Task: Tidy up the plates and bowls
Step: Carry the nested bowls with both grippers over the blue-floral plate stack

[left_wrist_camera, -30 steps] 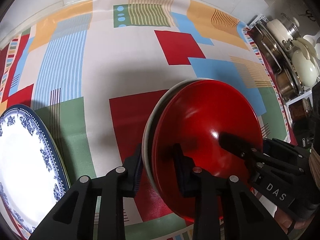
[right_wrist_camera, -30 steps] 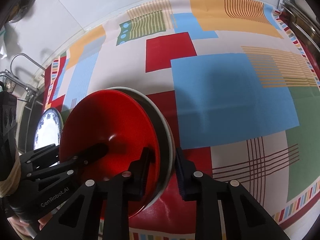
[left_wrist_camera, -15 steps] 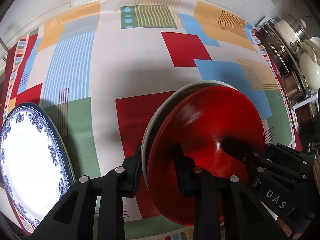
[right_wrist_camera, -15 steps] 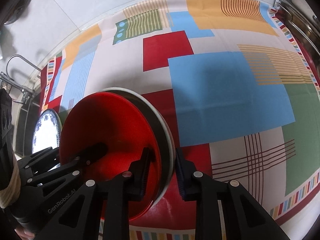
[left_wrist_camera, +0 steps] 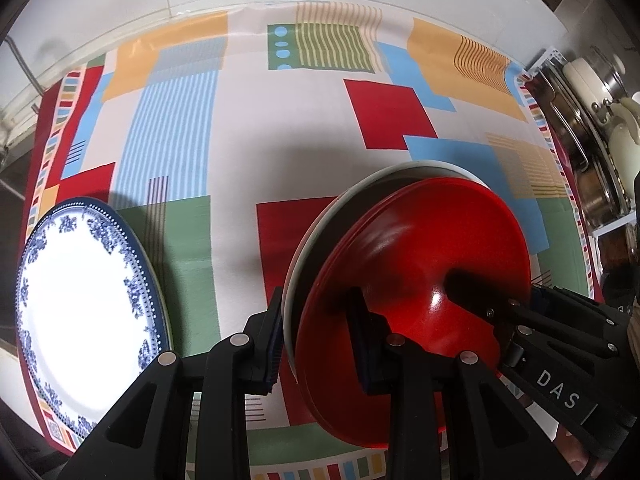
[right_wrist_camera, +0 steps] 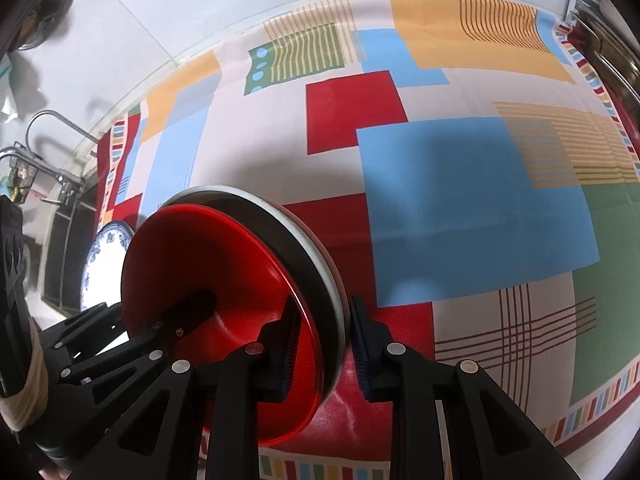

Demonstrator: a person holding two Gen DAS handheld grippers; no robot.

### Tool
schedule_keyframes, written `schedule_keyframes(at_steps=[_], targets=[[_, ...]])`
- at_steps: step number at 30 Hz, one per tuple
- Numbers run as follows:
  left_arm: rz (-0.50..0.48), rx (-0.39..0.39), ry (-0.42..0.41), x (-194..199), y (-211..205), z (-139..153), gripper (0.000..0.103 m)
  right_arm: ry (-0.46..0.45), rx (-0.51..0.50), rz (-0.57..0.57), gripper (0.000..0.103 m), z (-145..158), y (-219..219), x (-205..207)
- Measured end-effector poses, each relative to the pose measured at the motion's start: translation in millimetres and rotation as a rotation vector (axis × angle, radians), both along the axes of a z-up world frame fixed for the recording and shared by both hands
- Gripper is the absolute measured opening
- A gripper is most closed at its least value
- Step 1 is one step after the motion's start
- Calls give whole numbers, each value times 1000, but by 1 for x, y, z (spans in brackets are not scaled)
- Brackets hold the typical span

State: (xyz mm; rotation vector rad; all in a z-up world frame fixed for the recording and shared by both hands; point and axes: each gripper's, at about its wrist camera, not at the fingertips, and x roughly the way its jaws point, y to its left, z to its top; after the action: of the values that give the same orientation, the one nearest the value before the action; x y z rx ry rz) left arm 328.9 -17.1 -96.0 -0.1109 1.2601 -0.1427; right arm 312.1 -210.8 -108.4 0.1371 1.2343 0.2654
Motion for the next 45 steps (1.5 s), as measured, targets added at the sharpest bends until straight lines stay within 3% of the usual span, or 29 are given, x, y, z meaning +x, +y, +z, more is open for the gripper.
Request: schedule_keyframes(at_steps=[18,45], targets=[[30,-38,-53,-17,44,20,29,-45,-3,38,26,22,32,-10],[197,-45,-95,-75,195,34,29,-71,7,198,26,41,174,-48]])
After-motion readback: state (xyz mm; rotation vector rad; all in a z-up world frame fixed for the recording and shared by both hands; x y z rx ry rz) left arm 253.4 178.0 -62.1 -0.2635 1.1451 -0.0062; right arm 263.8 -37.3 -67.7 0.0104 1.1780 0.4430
